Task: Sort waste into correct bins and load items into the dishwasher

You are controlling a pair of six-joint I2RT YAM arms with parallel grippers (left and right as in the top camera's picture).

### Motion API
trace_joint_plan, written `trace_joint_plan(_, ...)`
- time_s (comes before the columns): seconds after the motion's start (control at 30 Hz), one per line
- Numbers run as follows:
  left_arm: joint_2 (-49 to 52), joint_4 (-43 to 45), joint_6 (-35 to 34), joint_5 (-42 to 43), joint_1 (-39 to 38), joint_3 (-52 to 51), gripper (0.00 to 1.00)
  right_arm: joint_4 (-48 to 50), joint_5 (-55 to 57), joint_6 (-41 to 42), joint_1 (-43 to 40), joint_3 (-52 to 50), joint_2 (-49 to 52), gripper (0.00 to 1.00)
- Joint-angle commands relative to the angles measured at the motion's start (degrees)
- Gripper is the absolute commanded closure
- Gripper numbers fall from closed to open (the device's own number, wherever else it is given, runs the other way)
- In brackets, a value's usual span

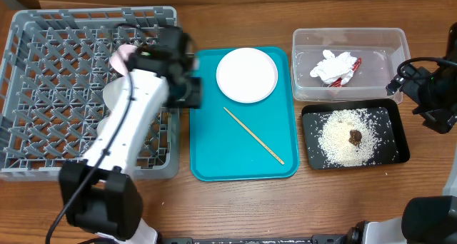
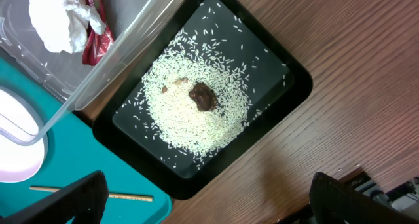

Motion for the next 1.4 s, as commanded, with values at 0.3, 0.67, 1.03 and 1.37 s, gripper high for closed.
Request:
trace_joint_plan(0.3, 10.14, 6.40, -27.39, -1.86, -19.67, 1.51, 0.48, 0.20, 0.57, -0.13, -0.13, 1.25, -0.79, 0.00)
trace_joint_plan(0.67, 20.94, 9.31, -36.89, -1.60, -22.97, 1.51, 0.46, 0.20, 0.57, -0.15, -0.13, 1.25, -0.79, 0.00)
trace_joint_plan(1.03, 25.14, 9.68, -36.85, 0.66, -22.56, 1.53, 0.96, 0.20, 0.57, -0.15, -0.13, 1.25, -0.79, 0.00)
trace_joint_plan(1.37, 23.54, 8.26, -33.88, 0.44, -17.07, 1.66, 0.96, 0.17, 0.57, -0.15, -0.13, 1.25, -0.79, 0.00)
